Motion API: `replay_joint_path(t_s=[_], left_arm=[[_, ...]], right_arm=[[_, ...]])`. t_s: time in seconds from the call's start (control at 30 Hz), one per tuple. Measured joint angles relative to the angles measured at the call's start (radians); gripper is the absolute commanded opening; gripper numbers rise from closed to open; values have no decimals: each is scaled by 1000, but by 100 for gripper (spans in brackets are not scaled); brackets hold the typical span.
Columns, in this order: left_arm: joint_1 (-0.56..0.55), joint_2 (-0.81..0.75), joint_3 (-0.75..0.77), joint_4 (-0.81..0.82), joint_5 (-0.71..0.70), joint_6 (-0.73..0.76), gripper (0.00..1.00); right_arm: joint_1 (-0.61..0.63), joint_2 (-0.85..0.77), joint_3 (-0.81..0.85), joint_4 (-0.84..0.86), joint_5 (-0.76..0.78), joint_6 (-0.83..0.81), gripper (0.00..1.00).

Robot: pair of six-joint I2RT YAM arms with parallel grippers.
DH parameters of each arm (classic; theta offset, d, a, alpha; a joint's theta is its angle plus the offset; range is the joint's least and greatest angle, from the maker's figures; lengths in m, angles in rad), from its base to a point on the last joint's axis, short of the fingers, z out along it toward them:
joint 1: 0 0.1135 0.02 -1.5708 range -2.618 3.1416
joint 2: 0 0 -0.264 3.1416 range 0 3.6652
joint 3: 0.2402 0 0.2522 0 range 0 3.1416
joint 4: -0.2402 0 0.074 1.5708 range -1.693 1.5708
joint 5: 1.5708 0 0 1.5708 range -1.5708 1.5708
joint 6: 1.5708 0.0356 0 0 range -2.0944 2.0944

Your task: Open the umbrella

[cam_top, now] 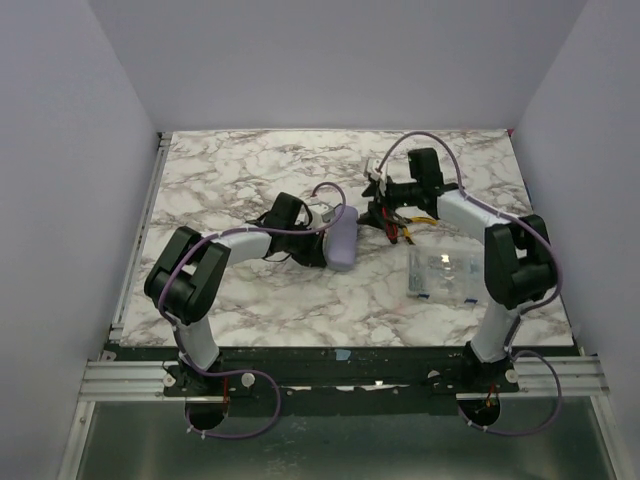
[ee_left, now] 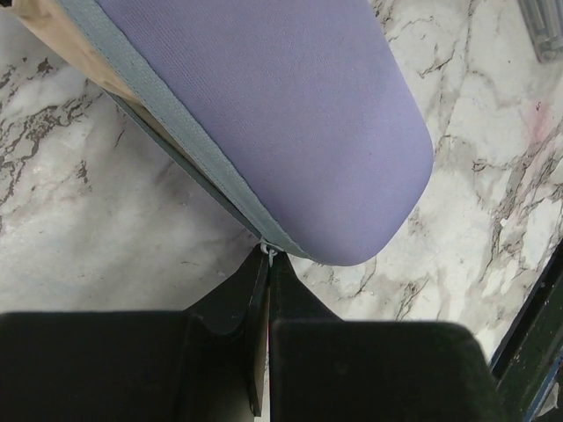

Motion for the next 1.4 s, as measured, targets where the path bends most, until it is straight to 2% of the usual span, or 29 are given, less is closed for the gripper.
replay_joint_path(t_s=[0.1, 0.2, 0.33, 0.67, 0.73, 0.87, 0.9, 0.93, 1.13, 1.4], left_arm=[[0, 0, -12, 10, 0, -12, 0], [0, 0, -16, 14, 0, -19, 0], [2, 0, -16, 17, 0, -19, 0], [4, 19, -1, 9, 2, -13, 0], [4, 20, 2, 8, 3, -11, 0], [5, 22, 6, 2, 3, -10, 0], [5, 22, 6, -6, 3, -10, 0], [5, 22, 6, -14, 4, -10, 0], [7, 14, -3, -16, 5, -21, 0], [10, -86, -103, 9, -22, -65, 0]], right_arm=[[0, 126, 170, 10, -20, 136, 90], [0, 227, 323, -5, -69, 295, 93], [1, 318, 442, -65, -125, 418, 93], [21, 470, 519, -243, -148, 447, 91], [23, 489, 527, -261, -144, 449, 81], [27, 498, 529, -266, -136, 454, 32], [27, 496, 528, -263, -134, 459, 15], [27, 492, 525, -261, -129, 467, 1], [14, 433, 443, -213, -61, 554, 0], [8, 320, 262, -90, 45, 740, 0]])
